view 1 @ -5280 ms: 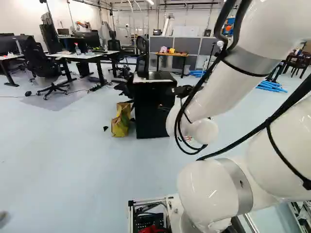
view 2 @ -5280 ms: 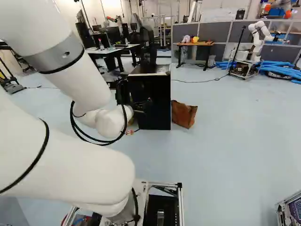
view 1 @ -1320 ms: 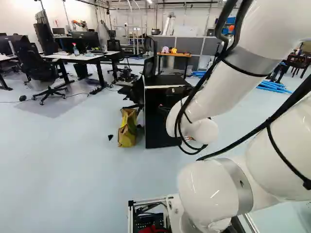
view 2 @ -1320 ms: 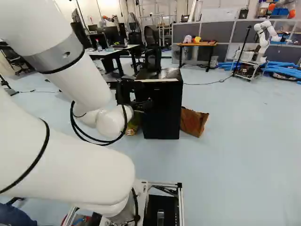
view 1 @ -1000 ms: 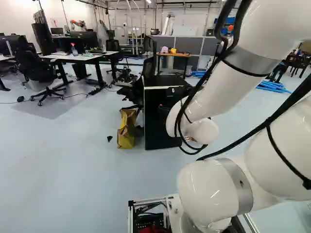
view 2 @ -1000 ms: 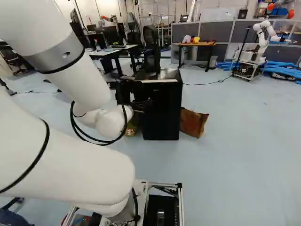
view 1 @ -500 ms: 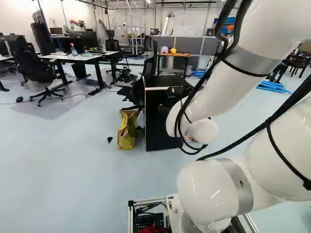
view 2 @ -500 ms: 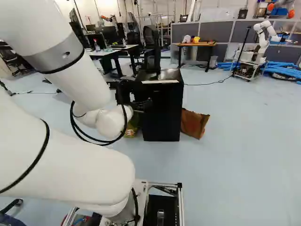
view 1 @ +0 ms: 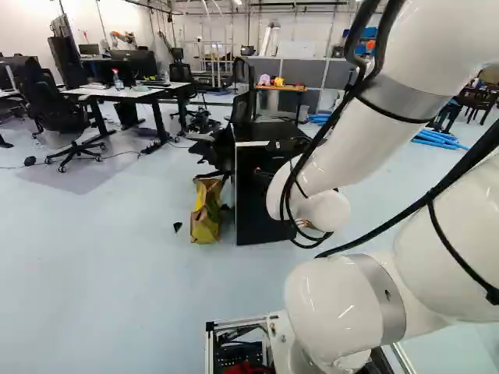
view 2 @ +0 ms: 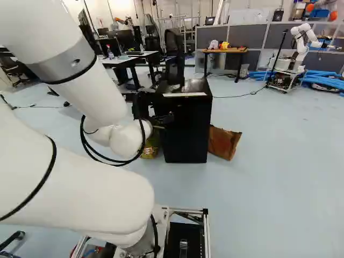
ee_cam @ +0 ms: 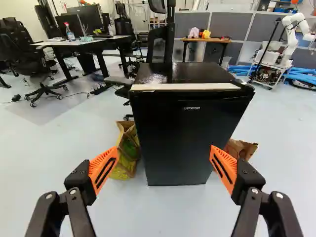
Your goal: Grab a drink from the fridge
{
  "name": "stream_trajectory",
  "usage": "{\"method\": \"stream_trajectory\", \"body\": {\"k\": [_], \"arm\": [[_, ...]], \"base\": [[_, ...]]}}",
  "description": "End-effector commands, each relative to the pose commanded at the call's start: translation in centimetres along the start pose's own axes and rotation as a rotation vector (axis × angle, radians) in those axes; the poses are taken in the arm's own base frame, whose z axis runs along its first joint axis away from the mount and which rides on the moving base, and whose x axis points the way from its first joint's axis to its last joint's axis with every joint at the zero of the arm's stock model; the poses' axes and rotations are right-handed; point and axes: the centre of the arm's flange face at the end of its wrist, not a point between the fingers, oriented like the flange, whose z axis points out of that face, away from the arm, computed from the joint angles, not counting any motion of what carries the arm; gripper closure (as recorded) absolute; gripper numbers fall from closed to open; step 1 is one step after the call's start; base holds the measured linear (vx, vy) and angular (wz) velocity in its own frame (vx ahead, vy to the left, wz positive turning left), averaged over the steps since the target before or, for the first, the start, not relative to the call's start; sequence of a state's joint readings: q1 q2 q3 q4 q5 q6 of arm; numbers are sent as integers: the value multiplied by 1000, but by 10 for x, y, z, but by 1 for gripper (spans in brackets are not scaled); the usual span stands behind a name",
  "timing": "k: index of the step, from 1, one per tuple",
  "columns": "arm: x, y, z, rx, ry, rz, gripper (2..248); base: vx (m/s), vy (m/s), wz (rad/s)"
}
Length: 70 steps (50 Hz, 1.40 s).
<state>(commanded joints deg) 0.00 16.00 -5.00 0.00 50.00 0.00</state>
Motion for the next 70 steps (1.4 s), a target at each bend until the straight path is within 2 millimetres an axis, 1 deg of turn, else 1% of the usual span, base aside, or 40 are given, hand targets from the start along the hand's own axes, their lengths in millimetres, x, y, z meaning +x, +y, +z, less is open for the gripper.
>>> {"method": "stream_trajectory", "body": {"k": [70], "arm": [[0,0,0,0,0,0,3]], "base": [[41,39,-3]]}}
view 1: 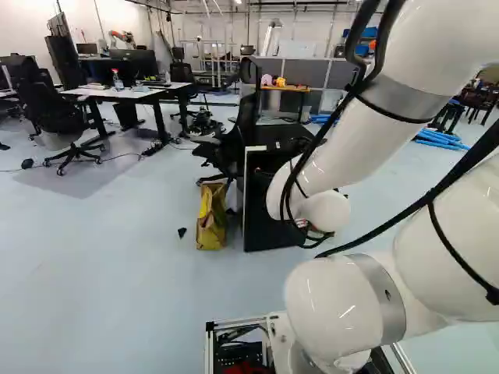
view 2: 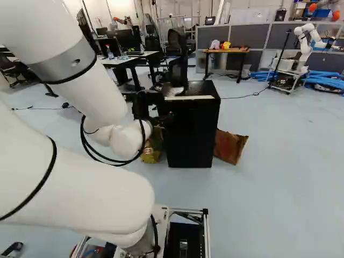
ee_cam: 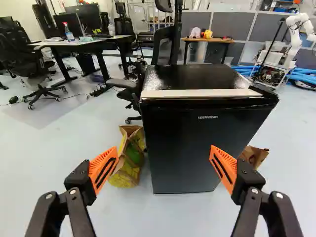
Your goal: Grab a drink from the fridge
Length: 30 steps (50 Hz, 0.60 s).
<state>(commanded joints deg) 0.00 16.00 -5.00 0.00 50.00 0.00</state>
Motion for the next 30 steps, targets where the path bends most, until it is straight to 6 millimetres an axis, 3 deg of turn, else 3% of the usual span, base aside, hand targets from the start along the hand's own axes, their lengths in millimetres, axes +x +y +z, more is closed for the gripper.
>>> {"method": "stream_trajectory", "body": {"k": [30], "arm": [[0,0,0,0,0,0,3]], "base": [[31,6,4]]}}
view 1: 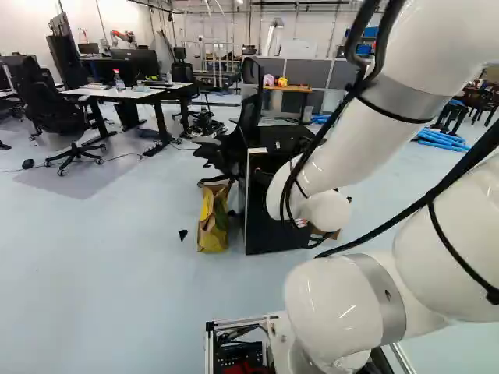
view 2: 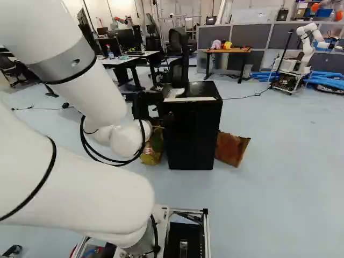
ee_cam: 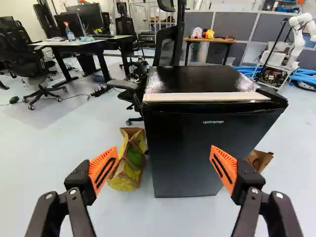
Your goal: Grab a drink from the fridge
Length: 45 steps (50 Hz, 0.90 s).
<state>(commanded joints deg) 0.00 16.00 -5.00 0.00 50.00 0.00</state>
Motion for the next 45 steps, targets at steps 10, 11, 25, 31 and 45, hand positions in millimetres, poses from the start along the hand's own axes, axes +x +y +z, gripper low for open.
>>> {"method": "stream_trajectory", "body": {"k": [10,11,25,31,45], "arm": [[0,0,0,0,0,0,3],[0,0,0,0,0,0,3],[0,0,0,0,0,0,3],[0,0,0,1,0,0,3],[3,-6,5,-4,8,20,3]], "base": [[24,1,0],[25,4,-4],[12,0,-1],[0,0,0],[0,0,0]]}}
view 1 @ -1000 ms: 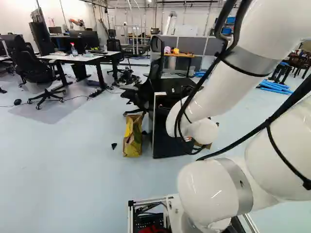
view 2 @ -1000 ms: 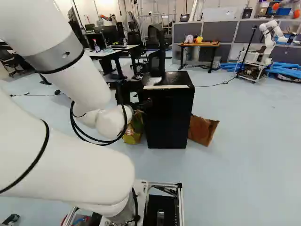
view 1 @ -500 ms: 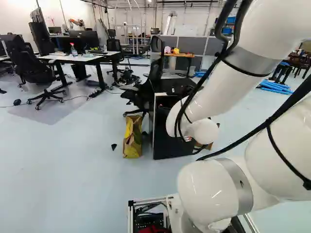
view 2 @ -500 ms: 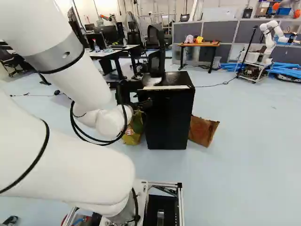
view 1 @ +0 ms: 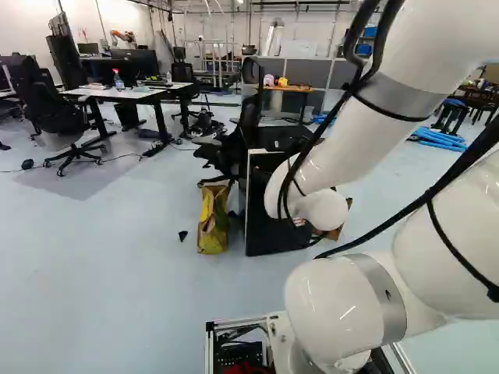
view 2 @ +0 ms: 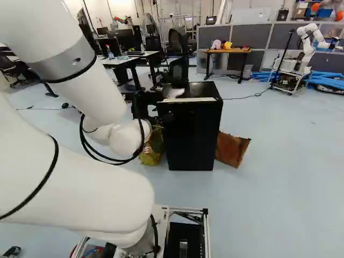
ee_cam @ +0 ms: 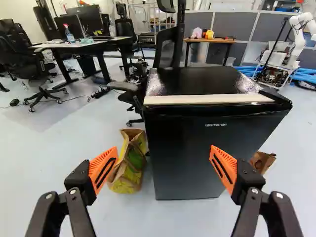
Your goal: Grab a drink from the fridge
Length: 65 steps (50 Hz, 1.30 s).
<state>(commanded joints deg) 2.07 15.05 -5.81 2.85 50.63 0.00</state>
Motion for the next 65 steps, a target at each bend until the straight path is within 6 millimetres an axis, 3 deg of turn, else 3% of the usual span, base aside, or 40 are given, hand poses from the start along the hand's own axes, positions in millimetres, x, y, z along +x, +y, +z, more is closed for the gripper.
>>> {"method": "stream_trajectory", "body": {"k": [28,65], "arm": [[13,-23,20,-15,32,59,3],[13,-57,74,-99,75,119,3]], "base": [[0,0,0],[0,0,0]]}}
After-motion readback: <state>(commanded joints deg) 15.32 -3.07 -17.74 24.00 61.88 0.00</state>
